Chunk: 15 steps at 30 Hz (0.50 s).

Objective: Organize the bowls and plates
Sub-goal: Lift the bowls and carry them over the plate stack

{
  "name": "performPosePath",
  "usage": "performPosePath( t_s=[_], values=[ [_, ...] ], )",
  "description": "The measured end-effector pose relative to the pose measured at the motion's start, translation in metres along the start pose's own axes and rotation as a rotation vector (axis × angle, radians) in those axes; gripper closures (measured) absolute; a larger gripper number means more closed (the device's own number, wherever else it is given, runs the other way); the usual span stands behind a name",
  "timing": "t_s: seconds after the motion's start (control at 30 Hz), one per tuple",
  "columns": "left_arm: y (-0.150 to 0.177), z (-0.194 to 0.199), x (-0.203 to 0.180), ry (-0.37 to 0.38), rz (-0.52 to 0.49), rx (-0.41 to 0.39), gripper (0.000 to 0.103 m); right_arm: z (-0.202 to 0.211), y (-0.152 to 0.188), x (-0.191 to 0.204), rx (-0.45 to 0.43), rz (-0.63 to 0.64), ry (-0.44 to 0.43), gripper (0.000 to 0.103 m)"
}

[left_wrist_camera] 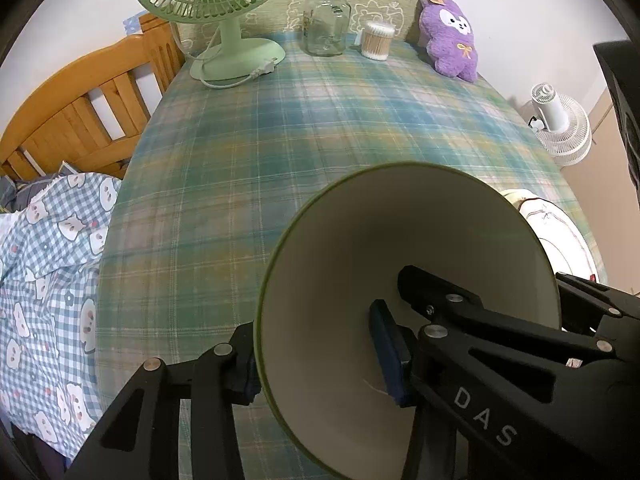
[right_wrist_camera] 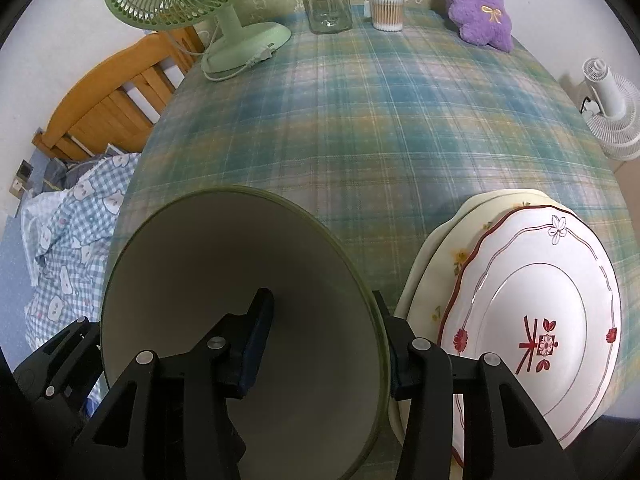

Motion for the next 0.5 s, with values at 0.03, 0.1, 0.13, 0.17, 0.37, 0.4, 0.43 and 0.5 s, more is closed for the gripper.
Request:
performPosePath(
  t_s=[0.03, 0.1, 0.13, 0.17, 0.37, 0.4, 0.43, 0.5],
  values=[
    [0.0003, 0.0001, -0.0006, -0.003, -0.001, -0.001, 0.056, 0.0002, 0.0001, 0.0, 0.0, -0.002, -0.001, 0.053],
    [0.0005, -0.0001, -0.0011, -0.005, -0.002, -0.003, 0.056, 0.0001, 0.0002, -0.0006, -0.002, -0.003, -0.003, 0.053],
    [0.0007, -0.0004, -0.0014, -0.005, 0.001, -0.004, 0.056, 0.0, -0.0001, -0.0007, -0.002, -0.003, -0.003, 0.053],
    [0.0011, -0.0003, -0.0015, -0.005, 0.002, -0.007, 0.056, -0.0001, 0.0, -0.0006, -0.003, -0.004, -0.004, 0.053],
    [0.0019, -0.0005, 0.0005, 0.014, 0.007, -0.023, 0.057, -0.0008, -0.0015, -0.0007, -0.004, 0.006, 0.004, 0.053],
    [0.0016, -0.0004, 0.0011, 0.017, 0.013, -0.021, 0.057, -0.0007, -0.0023, -0.0002, -0.001, 0.006, 0.007, 0.053],
    [0.0012, -0.0002, 0.0014, 0.019, 0.015, -0.018, 0.057, -0.0003, -0.0024, 0.0001, 0.001, 0.006, 0.01, 0.053],
    [0.0001, 0.0002, 0.0034, 0.027, 0.024, -0.004, 0.058, 0.001, -0.0025, 0.0035, 0.004, 0.009, 0.024, 0.053]
  ],
)
Point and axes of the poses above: each gripper's, at about its wrist camera, not at the fingertips, and z roughly against the way its jaws point, x to its left, y to its underside, the point moved 2 cm from there along -z, roughly the way its jaws point, and after that the axes turned 11 degrees about z, right-handed, at the moved point
